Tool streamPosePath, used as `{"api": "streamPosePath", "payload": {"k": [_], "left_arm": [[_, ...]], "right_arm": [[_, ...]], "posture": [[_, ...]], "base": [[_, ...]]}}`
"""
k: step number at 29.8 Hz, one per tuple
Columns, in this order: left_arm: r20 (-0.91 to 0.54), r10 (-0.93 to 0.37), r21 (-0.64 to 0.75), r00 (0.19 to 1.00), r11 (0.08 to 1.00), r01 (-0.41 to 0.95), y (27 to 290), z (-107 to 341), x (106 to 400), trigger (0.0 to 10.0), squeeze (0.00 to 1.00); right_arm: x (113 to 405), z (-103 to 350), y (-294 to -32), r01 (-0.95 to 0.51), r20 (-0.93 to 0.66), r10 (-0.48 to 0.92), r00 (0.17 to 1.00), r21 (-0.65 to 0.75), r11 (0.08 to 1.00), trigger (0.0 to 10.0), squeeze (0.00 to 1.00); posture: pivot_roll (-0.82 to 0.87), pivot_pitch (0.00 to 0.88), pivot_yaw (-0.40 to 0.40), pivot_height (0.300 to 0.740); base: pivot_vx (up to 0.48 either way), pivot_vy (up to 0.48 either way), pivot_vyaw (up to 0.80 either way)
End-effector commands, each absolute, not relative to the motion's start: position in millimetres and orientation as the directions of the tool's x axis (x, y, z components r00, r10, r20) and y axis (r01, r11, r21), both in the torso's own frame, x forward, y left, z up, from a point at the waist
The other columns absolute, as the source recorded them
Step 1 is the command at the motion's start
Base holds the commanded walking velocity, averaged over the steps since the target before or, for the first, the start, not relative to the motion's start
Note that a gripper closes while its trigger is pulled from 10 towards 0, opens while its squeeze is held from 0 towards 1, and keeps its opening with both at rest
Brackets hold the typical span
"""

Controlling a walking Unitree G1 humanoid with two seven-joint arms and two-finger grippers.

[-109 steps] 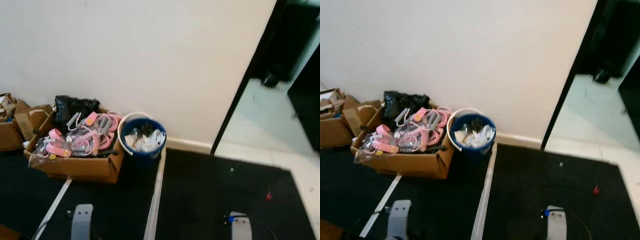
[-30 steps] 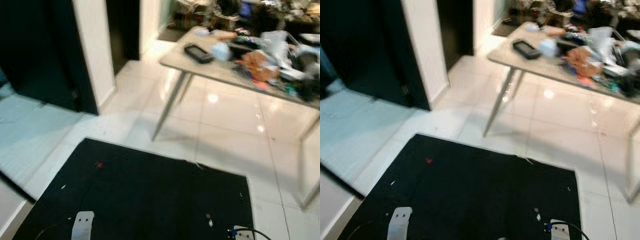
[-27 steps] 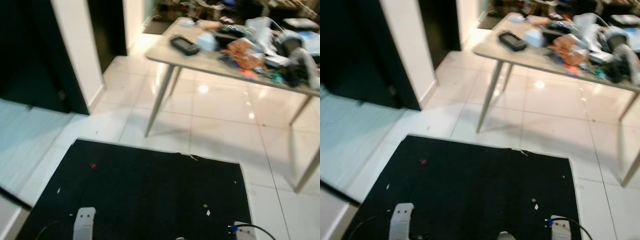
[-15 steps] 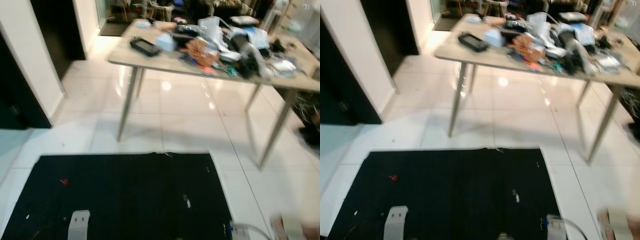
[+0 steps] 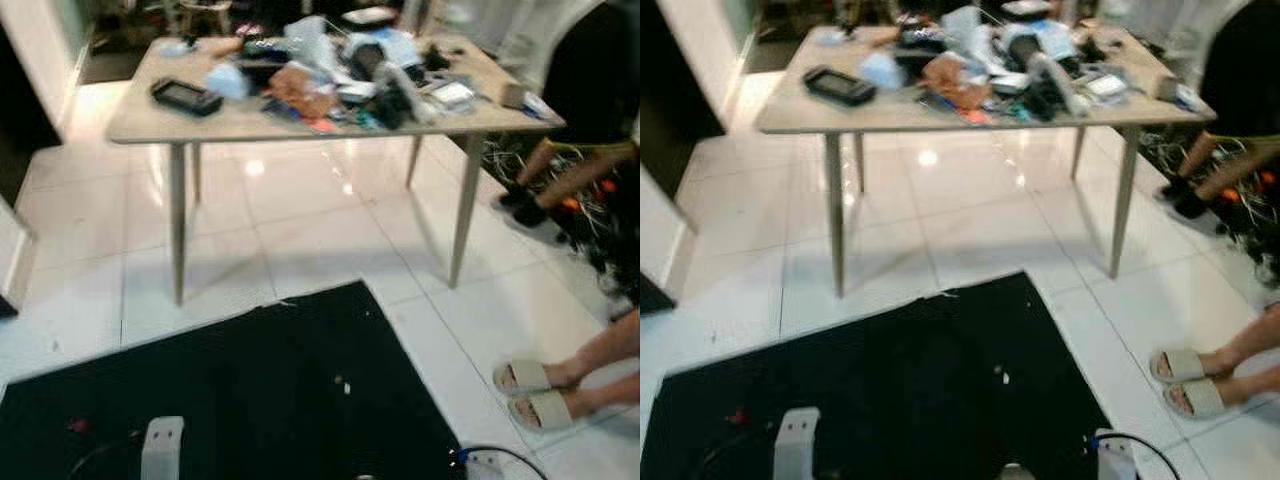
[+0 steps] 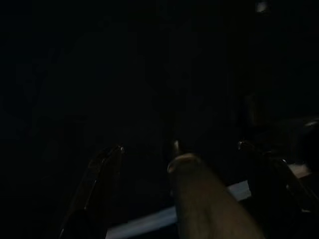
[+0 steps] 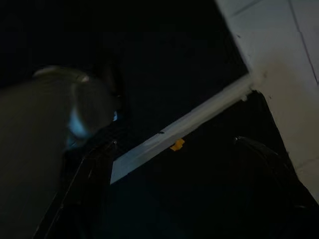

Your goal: Picking trash to rubbish bin

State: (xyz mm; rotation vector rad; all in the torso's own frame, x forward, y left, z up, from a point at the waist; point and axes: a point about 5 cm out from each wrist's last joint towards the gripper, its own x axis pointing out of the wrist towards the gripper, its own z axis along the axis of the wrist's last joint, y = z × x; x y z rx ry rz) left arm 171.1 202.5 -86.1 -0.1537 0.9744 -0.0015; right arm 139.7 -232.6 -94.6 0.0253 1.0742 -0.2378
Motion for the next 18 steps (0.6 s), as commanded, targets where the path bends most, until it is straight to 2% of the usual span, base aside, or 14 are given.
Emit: {"api": "streamPosePath", "payload": {"k": [1,3,7,18], "left_arm": [[-0.835,-0.067,-0.133,0.546,0.988,-0.082,202.9,-89.4,163.4,10.0,0.00],[-0.834,-0.068,-0.135,0.548,0.987,-0.083,202.8,-89.3,163.6,10.0,0.00],[-0.823,-0.076,-0.151,0.563,0.985,-0.088,202.0,-88.2,165.7,10.0,0.00],[-0.817,-0.095,-0.164,0.569,0.984,-0.072,199.8,-87.4,167.7,10.0,0.00]], "right_arm": [[136.8,-96.1,-231.0,0.203,-0.879,-0.175,0.444,-0.092,0.975,10.0,0.00],[137.0,-96.0,-230.9,0.207,-0.878,-0.176,0.446,-0.090,0.974,10.0,0.00],[138.7,-95.3,-230.7,0.198,-0.873,-0.175,0.455,-0.092,0.976,10.0,0.00],[140.6,-94.6,-230.9,0.194,-0.870,-0.171,0.462,-0.089,0.977,10.0,0.00]], "posture": [[-0.04,0.083,0.024,0.740],[-0.04,0.083,0.024,0.740],[-0.04,0.081,0.021,0.740],[-0.04,0.079,0.016,0.740]], "base": [[0.000,0.000,-0.80],[0.000,0.000,-0.80],[0.000,0.000,0.00],[0.288,0.000,0.00]]}}
